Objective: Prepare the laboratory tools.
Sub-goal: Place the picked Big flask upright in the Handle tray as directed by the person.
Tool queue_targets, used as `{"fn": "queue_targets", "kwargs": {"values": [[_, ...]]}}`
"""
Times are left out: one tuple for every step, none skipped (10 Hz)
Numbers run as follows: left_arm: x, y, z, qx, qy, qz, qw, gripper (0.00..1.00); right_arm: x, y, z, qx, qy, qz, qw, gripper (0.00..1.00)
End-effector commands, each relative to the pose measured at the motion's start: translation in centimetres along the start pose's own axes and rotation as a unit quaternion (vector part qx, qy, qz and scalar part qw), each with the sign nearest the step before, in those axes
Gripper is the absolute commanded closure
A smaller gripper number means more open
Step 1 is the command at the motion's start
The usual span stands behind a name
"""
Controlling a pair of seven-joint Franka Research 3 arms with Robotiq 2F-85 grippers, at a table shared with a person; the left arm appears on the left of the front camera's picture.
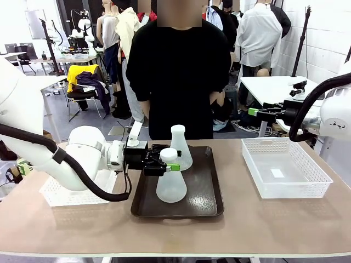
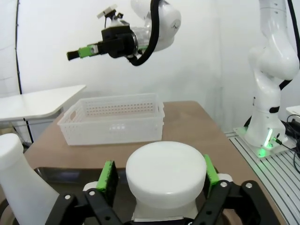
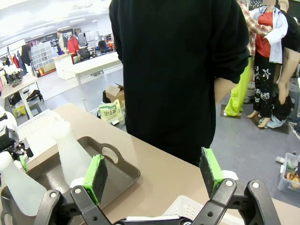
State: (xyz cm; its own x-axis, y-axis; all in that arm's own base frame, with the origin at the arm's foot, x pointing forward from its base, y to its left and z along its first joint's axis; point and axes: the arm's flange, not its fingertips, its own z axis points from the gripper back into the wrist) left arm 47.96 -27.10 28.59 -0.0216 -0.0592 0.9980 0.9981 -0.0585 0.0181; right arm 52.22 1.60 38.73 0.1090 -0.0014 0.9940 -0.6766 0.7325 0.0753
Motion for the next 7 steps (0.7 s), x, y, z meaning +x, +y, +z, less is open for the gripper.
{"fn": "queue_targets", "kwargs": {"values": [[1.06,-0.25,-0.17,-0.009,0.035,0.011,0.999,0.0,0.15,-0.1,-0.04,0.004,0.007,-0.001,1.0,0.0],[1.26,-0.37,-0.2,-0.011,0.036,0.009,0.999,0.0,0.15,-0.1,-0.04,0.004,0.007,-0.001,1.0,0.0],[1.42,-0.49,-0.12,-0.011,0.037,0.009,0.999,0.0,0.15,-0.1,-0.04,0.004,0.007,-0.001,1.0,0.0],[1.75,-0.65,0.11,-0.007,0.044,0.008,0.999,0.0,0.15,-0.1,-0.04,0.004,0.007,-0.001,1.0,0.0],[1.92,-0.69,0.17,-0.008,0.044,0.006,0.999,0.0,0.15,-0.1,-0.04,0.004,0.007,-0.001,1.0,0.0],[1.95,-0.65,0.18,-0.009,0.041,0.008,0.999,0.0,0.15,-0.1,-0.04,0.004,0.007,-0.001,1.0,0.0],[1.78,-0.52,0.17,-0.017,0.034,0.022,0.999,0.0,0.15,-0.1,-0.04,0.004,0.007,-0.001,1.0,0.0]]}}
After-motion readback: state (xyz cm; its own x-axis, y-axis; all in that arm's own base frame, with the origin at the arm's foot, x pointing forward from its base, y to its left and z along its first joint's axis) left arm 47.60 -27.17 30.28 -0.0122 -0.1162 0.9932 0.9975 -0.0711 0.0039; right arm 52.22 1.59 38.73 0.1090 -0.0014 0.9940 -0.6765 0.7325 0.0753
